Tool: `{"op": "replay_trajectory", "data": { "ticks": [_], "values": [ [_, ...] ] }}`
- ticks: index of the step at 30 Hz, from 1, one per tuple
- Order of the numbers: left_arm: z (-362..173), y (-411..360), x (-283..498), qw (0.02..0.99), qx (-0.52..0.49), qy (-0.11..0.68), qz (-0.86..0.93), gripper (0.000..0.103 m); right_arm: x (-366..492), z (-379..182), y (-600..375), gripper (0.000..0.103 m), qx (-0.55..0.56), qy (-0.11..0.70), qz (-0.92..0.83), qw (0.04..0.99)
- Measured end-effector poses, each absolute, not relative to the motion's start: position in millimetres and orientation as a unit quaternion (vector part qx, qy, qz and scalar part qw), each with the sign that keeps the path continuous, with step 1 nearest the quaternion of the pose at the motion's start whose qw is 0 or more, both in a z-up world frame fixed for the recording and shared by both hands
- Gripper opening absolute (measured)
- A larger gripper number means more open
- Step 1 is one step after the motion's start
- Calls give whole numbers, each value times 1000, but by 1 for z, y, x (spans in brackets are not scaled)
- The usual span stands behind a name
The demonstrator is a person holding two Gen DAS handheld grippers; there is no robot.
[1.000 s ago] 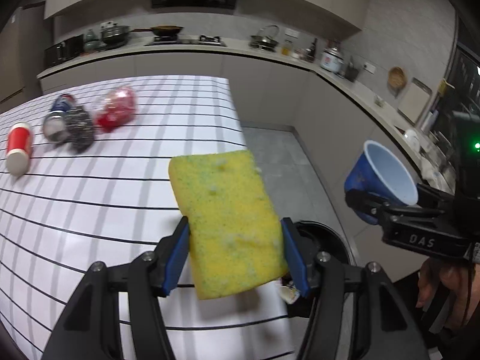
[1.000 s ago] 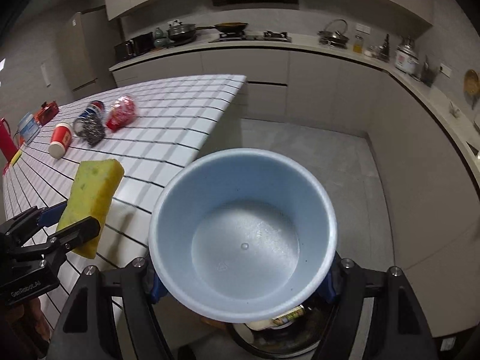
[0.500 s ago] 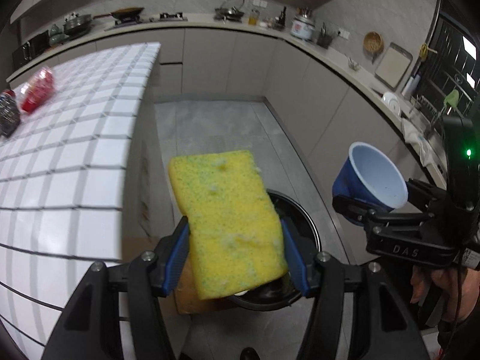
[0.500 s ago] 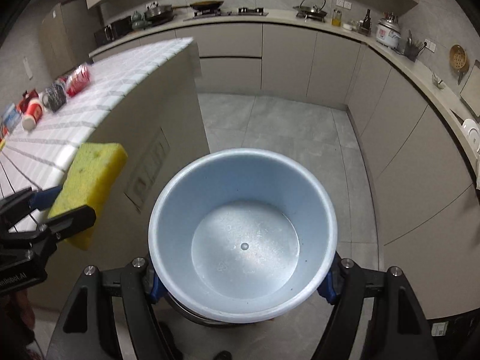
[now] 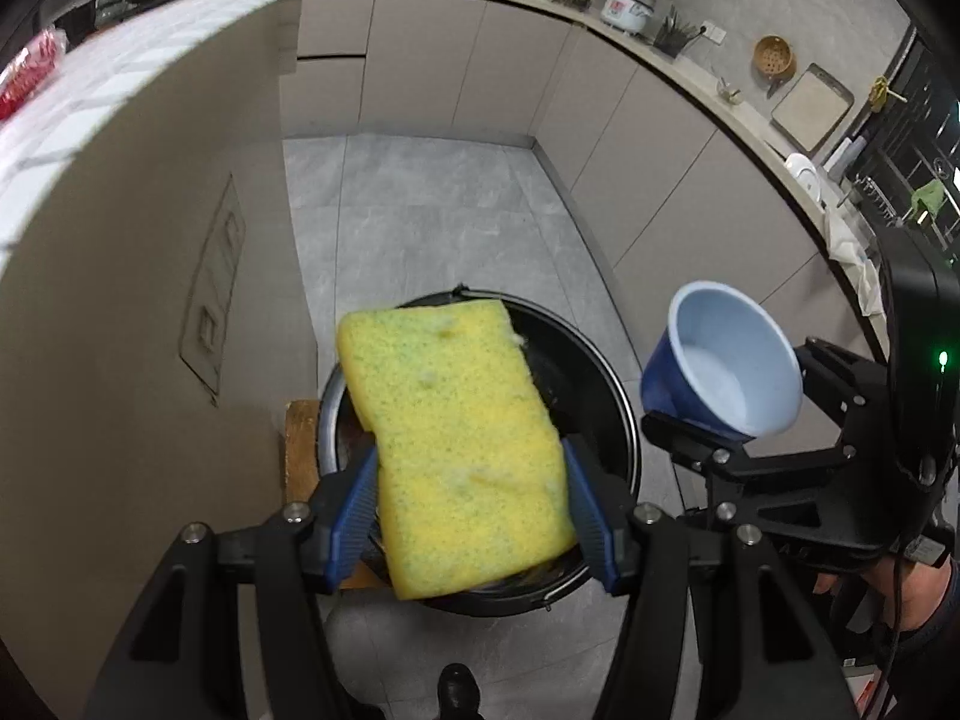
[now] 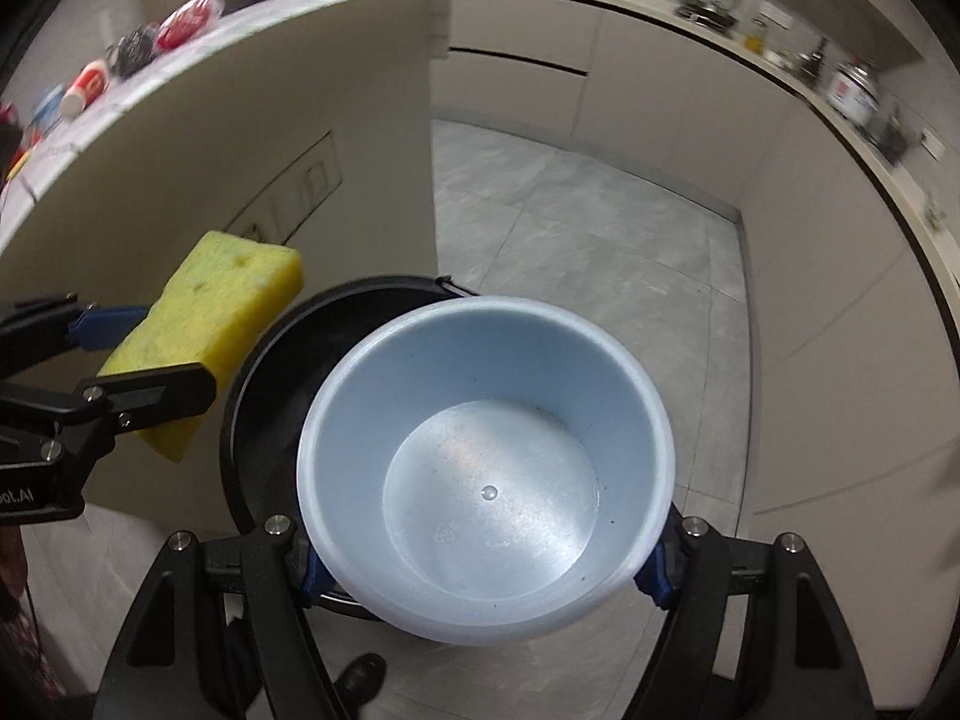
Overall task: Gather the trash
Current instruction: 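Carry sponge and blue bowl over the bin and open both tools, then move both tools back from the bin toward the table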
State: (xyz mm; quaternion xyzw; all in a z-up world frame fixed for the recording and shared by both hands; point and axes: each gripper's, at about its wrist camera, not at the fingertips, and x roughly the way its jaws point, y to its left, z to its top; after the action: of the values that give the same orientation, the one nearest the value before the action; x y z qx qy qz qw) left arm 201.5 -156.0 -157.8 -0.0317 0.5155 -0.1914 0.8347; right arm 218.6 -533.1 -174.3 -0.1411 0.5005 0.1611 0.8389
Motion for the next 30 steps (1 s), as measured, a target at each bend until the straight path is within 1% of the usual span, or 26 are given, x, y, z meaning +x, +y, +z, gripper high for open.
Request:
{"op": "replay_trajectory", "data": {
  "ticks": [2,4,5,6,7,8,9,11,17,26,30],
  "values": [
    [-163,-157,204,831,-36,521,-191,61,223,-185,-530,77,-155,504,174,832],
    [-173,-158,209,820,-41,535,-199,68,229,-202,-524,77,-172,510,195,819],
    [-174,-160,210,820,-39,537,-196,77,231,-207,-520,77,-179,510,208,815],
    [-174,-158,211,824,-36,534,-187,88,233,-217,-515,80,-190,510,222,809],
    [-173,-154,210,828,-39,530,-179,91,235,-227,-511,86,-203,519,220,801],
    [-172,-150,209,832,-44,527,-169,91,236,-232,-512,94,-211,520,216,799],
    [-170,-146,208,834,-53,526,-161,91,236,-234,-513,96,-214,515,218,801],
    [-165,-140,205,840,-63,517,-151,91,238,-234,-519,96,-198,518,216,804],
    [-151,-141,203,849,-54,505,-147,91,244,-217,-543,96,-130,511,195,827],
    [-139,-154,210,852,-44,500,-149,91,244,-197,-549,96,-127,504,195,832],
    [-116,-155,205,859,-43,487,-150,91,242,-177,-549,96,-109,490,196,842]
  ]
}}
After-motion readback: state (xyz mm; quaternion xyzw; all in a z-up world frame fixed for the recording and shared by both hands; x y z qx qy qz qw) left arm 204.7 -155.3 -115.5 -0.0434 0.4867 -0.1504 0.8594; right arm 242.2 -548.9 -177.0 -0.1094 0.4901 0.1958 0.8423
